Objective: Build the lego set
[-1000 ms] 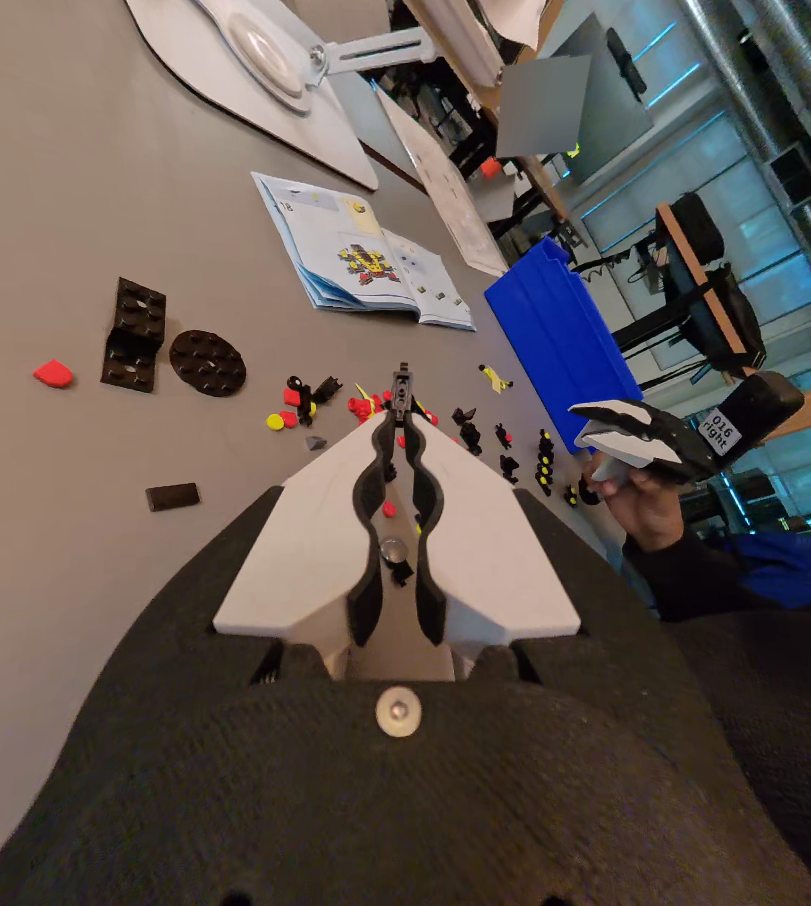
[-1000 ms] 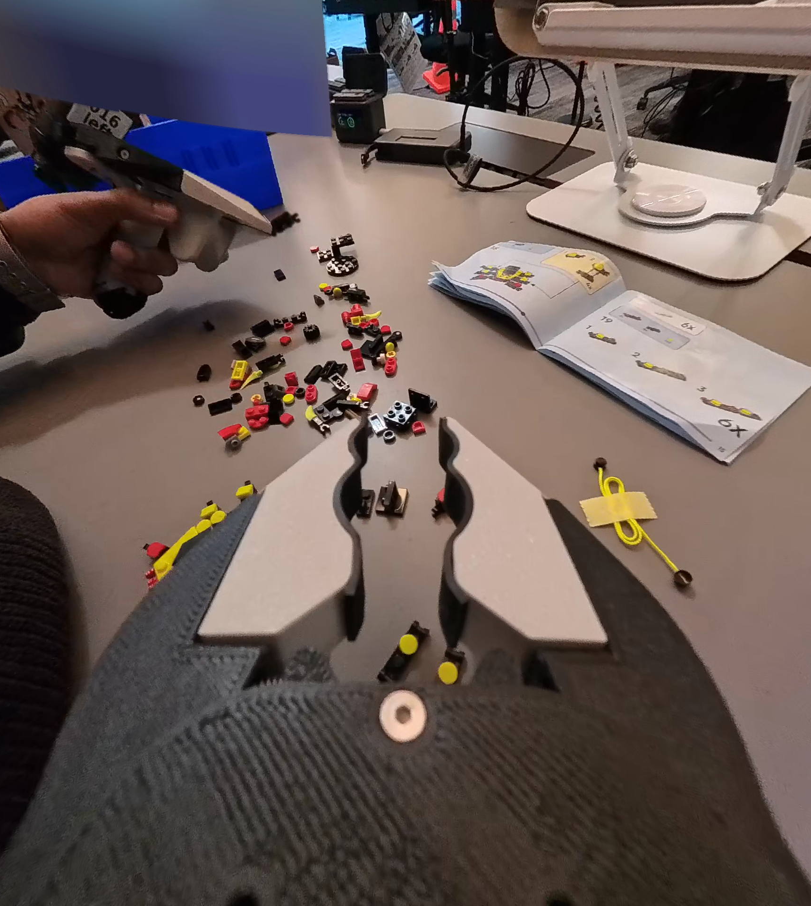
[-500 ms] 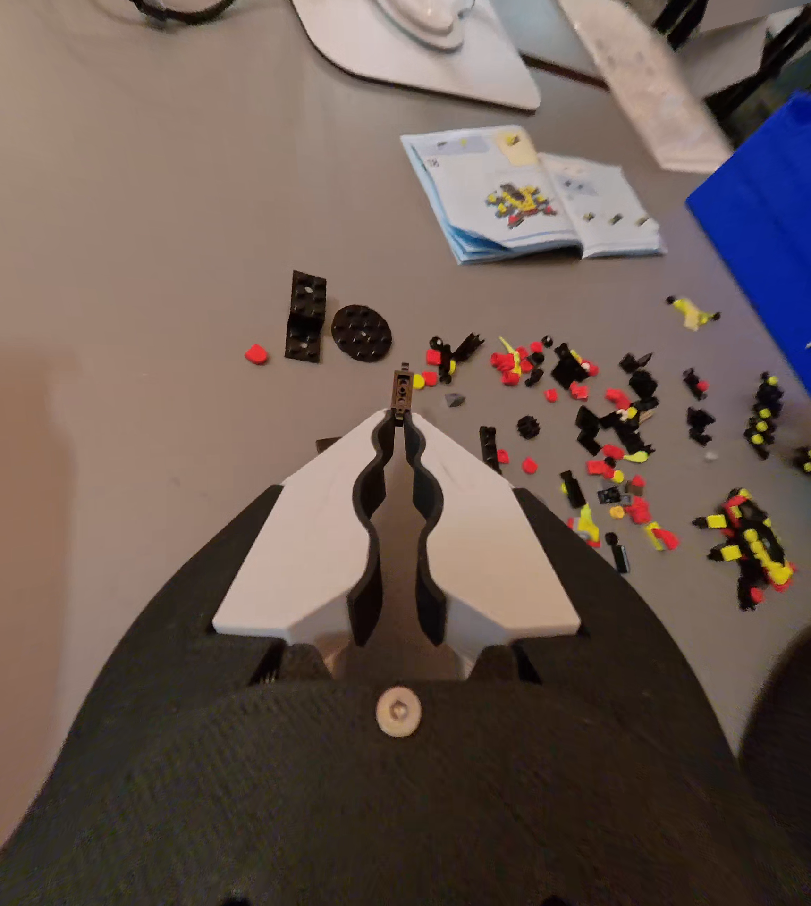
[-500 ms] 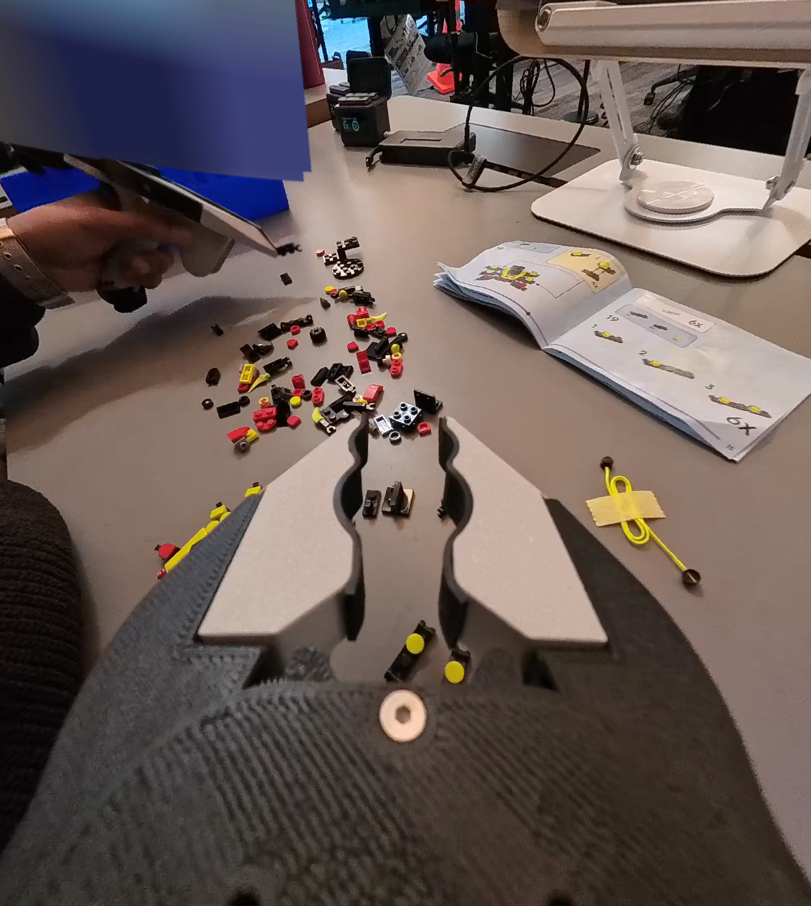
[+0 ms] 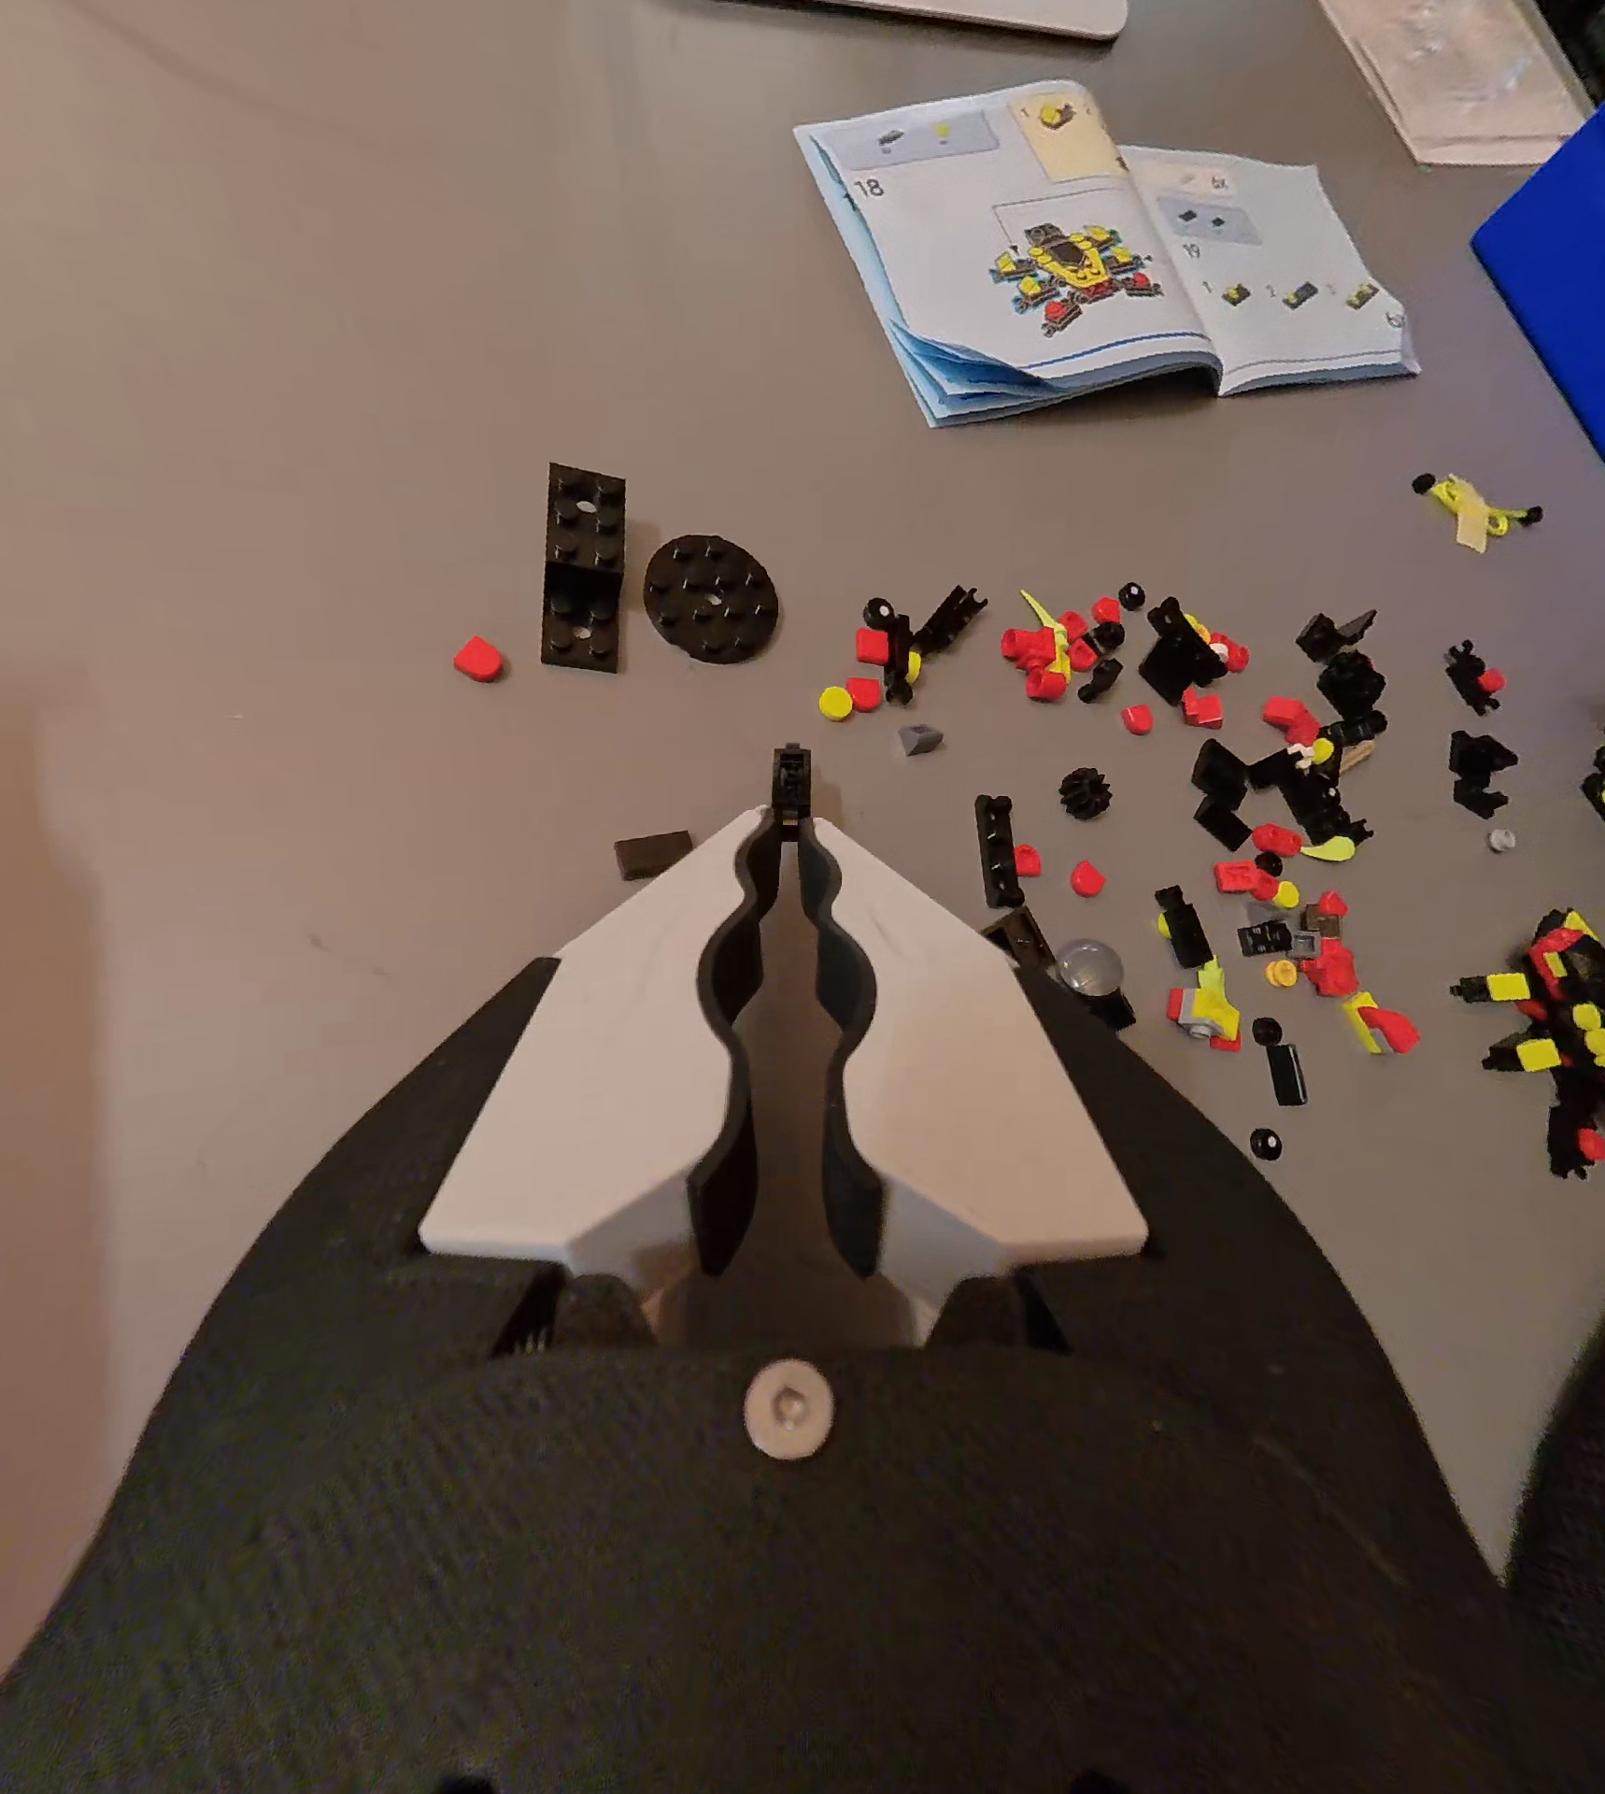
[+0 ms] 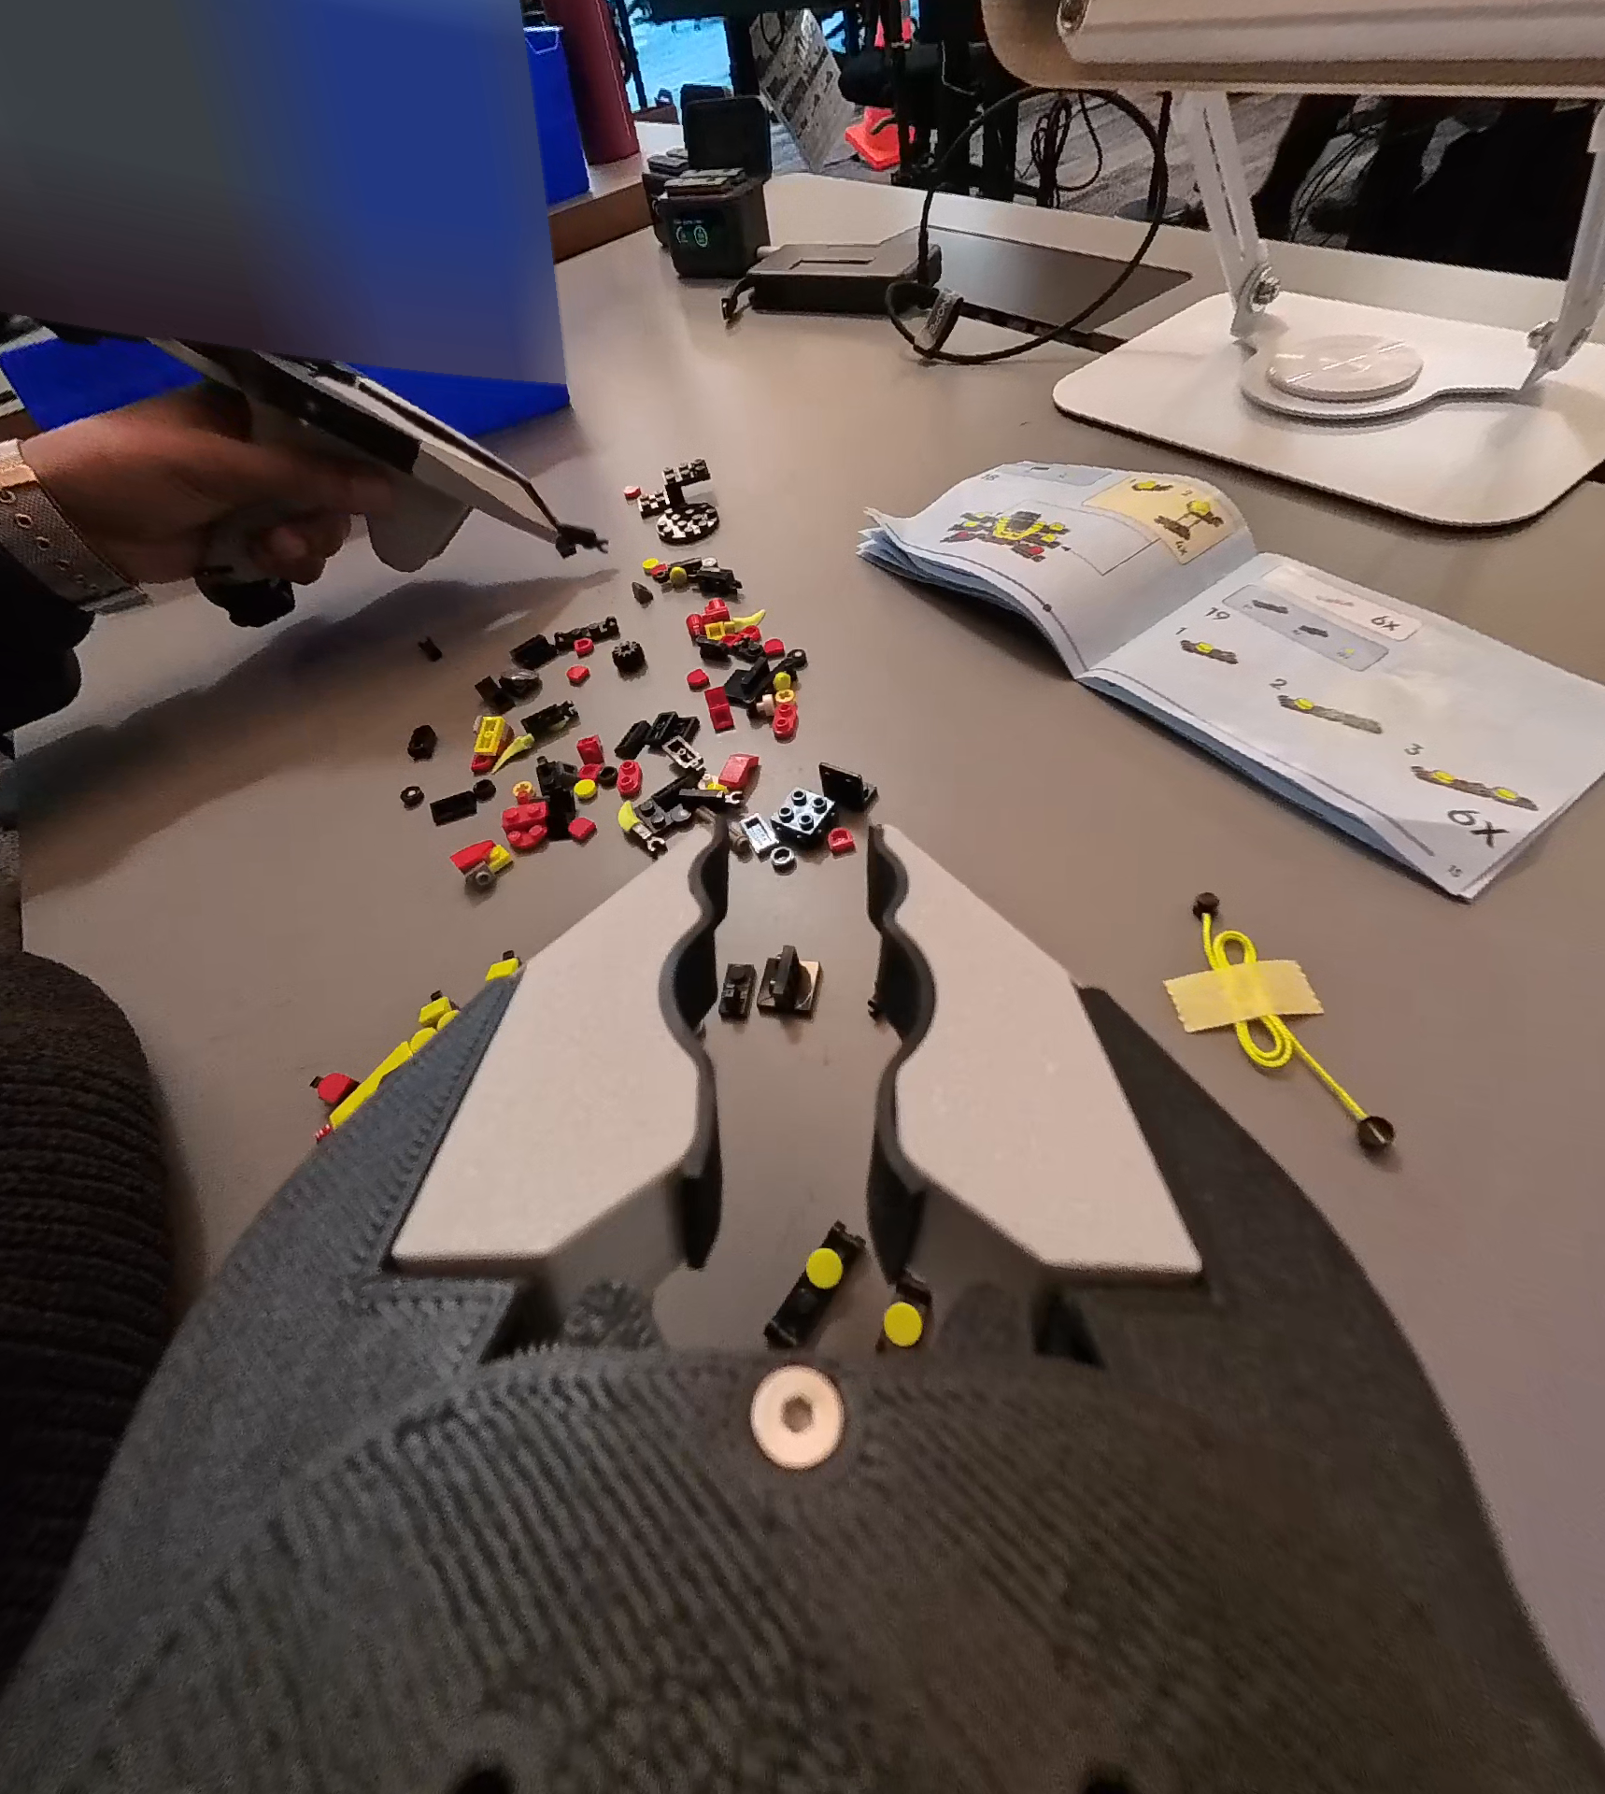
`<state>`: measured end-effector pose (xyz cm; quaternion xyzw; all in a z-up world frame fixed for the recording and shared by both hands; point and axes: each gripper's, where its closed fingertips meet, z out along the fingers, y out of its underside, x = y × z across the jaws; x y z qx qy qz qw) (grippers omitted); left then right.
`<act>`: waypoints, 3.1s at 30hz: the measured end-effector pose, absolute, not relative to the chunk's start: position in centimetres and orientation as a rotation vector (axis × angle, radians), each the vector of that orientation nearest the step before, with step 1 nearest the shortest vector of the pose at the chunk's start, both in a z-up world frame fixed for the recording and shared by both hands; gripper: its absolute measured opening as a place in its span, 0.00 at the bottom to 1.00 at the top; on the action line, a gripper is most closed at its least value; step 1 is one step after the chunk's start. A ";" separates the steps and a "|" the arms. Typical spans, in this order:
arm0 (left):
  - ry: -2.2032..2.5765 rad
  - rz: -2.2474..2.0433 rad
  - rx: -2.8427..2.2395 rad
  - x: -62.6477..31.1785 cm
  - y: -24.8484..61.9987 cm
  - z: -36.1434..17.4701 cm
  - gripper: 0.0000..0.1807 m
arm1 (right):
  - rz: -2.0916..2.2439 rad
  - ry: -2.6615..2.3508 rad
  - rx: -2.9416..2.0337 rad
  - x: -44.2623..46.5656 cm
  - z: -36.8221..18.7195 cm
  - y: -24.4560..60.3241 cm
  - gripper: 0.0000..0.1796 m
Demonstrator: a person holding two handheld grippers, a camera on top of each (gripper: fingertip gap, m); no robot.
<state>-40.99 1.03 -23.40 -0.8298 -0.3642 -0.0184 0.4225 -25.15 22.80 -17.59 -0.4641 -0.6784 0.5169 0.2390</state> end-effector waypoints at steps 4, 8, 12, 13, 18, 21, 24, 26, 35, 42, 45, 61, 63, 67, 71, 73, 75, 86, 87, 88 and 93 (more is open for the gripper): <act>-0.905 -0.050 -2.091 -40.8 1.1 -23.6 0.01 | 1.419 -1.857 -1.275 -25.1 -17.6 22.8 0.15; -0.906 -0.053 -2.092 -40.8 1.1 -23.6 0.01 | 1.419 -1.858 -1.277 -25.1 -17.6 22.8 0.15; -0.901 -0.062 -2.101 -40.6 1.2 -23.7 0.03 | 1.419 -1.859 -1.280 -25.1 -17.7 22.8 0.15; -0.894 -0.054 -2.104 -40.6 1.3 -23.6 0.07 | 1.419 -1.859 -1.281 -25.1 -17.7 22.8 0.15; -0.759 -0.027 -2.117 -38.8 3.0 -22.1 0.12 | 1.418 -1.859 -1.289 -25.2 -17.8 22.8 0.15; -0.667 -0.170 -2.159 -34.7 5.6 -21.3 0.13 | 1.411 -1.859 -1.297 -25.2 -17.9 23.0 0.15; -0.633 -0.181 -2.297 -32.1 6.6 -22.8 0.14 | 1.402 -1.856 -1.303 -25.2 -18.0 23.1 0.15; -0.631 -0.143 -2.352 -31.8 6.7 -23.7 0.14 | 1.405 -1.851 -1.305 -25.3 -18.0 23.2 0.15; -0.674 -0.193 -2.375 -31.2 7.1 -24.8 0.10 | 1.407 -1.854 -1.316 -25.3 -18.2 23.2 0.15; -0.698 -0.235 -2.327 -31.4 7.2 -24.4 0.03 | 1.411 -1.847 -1.315 -25.3 -18.0 23.2 0.14; -0.720 -0.382 -2.163 -31.2 8.2 -22.4 0.03 | 1.407 -1.850 -1.289 -25.3 -17.8 23.0 0.14; -0.610 -1.592 -1.528 -20.6 12.0 -13.8 0.03 | 1.964 -2.071 -0.796 -20.5 -13.2 12.6 0.17; -0.574 -1.629 -1.549 -19.5 12.1 -14.0 0.03 | 1.922 -2.116 -0.758 -20.1 -13.7 12.1 0.16; -0.550 -1.662 -1.567 -18.6 12.2 -14.2 0.03 | 1.883 -2.178 -0.706 -19.4 -14.2 11.5 0.10; -0.553 -1.667 -1.567 -18.6 12.2 -14.4 0.03 | 1.885 -2.189 -0.716 -19.4 -14.4 11.6 0.08; -0.560 -1.669 -1.558 -18.8 12.1 -14.4 0.03 | 1.886 -2.189 -0.719 -19.4 -14.4 11.7 0.06; -0.562 -1.671 -1.558 -18.8 12.1 -14.5 0.03 | 1.886 -2.194 -0.721 -19.4 -14.5 11.7 0.06; -0.604 -1.650 -1.567 -19.4 12.5 -15.4 0.07 | 1.877 -2.196 -0.770 -19.6 -14.8 12.2 0.06; -0.606 -1.641 -1.570 -19.5 12.4 -15.4 0.08 | 1.882 -2.188 -0.783 -19.6 -14.8 12.4 0.06; -0.610 -1.625 -1.576 -19.7 12.5 -15.5 0.09 | 1.885 -2.175 -0.804 -19.7 -14.7 12.7 0.06; -0.617 -1.449 -1.677 -20.9 12.5 -16.7 0.10 | 1.723 -2.047 -1.173 -20.7 -15.2 18.1 0.05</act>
